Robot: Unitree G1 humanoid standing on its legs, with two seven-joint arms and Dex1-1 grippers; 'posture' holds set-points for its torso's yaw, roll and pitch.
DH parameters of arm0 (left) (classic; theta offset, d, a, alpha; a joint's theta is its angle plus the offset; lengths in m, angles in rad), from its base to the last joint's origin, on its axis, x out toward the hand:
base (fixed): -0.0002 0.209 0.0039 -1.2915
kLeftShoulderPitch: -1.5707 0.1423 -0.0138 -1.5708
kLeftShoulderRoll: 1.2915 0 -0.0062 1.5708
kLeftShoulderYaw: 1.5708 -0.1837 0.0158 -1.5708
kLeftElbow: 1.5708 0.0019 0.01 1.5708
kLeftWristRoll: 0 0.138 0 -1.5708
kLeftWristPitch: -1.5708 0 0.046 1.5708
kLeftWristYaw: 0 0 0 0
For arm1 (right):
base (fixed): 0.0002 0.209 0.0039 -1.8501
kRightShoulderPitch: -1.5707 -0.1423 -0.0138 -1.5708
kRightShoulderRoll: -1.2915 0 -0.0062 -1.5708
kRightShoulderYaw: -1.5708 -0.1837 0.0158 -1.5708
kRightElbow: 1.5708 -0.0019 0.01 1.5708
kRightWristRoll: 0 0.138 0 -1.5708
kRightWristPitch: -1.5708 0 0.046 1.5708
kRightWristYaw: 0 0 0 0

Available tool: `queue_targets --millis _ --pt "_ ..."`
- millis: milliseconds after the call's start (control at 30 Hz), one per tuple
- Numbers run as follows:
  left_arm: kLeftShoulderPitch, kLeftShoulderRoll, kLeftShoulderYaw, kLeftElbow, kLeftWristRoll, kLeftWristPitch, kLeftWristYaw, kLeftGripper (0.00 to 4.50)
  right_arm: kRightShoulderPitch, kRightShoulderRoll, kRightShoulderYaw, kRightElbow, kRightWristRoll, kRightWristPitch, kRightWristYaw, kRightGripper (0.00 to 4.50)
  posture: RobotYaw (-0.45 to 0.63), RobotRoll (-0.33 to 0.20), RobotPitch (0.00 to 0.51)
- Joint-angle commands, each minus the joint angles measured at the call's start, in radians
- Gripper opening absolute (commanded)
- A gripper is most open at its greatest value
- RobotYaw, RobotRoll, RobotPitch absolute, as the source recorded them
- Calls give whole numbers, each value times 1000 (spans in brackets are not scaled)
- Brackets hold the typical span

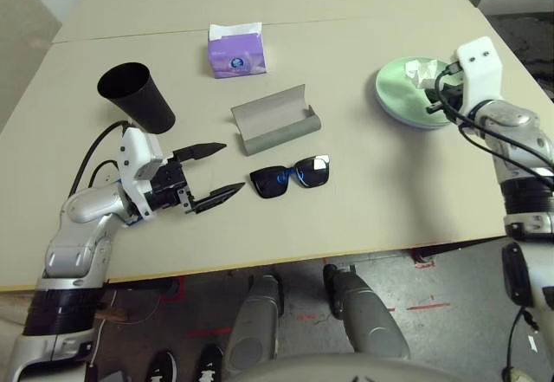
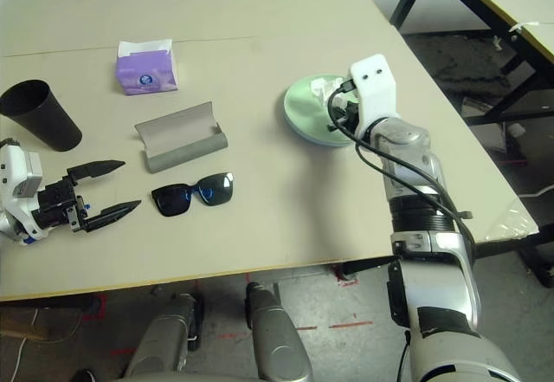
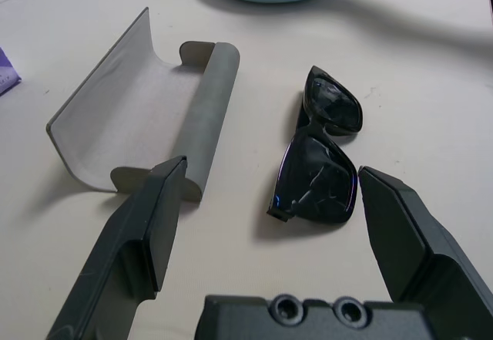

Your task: Organize and tidy the items on the table.

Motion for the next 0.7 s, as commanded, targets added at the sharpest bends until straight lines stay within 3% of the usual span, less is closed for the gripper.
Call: queue_targets --millis 33,100,133,267,367,467,600,700 --pt "17 1 -9 -1 5 -2 -9 4500 75 -78 1 -97 -14 68 55 3553 -110 0 225" --pt "14 2 -10 10 6 -7 -14 4500 128 -146 -12 -177 -4 113 101 4314 -110 0 225" --pt "14 3 -9 14 6 -10 -16 4500 157 -187 -28 -226 8 140 130 4486 -117 0 226" --pt "15 7 -5 32 7 -21 -30 4500 231 -321 -116 -474 124 317 262 4486 -148 0 225" --pt "6 10 -8 57 12 -31 -45 4500 183 -361 -115 -664 213 493 312 4486 -170 0 228" --pt "-19 9 -16 92 19 -40 -61 4500 9 -312 -48 -800 311 684 320 4486 -183 0 230" --pt "-43 5 -27 122 26 -54 -73 4500 -238 -155 43 -851 399 878 286 4486 -185 0 231" --pt "-51 7 -23 139 28 -64 -73 4500 -328 -115 171 -881 421 922 294 4486 -174 0 230"
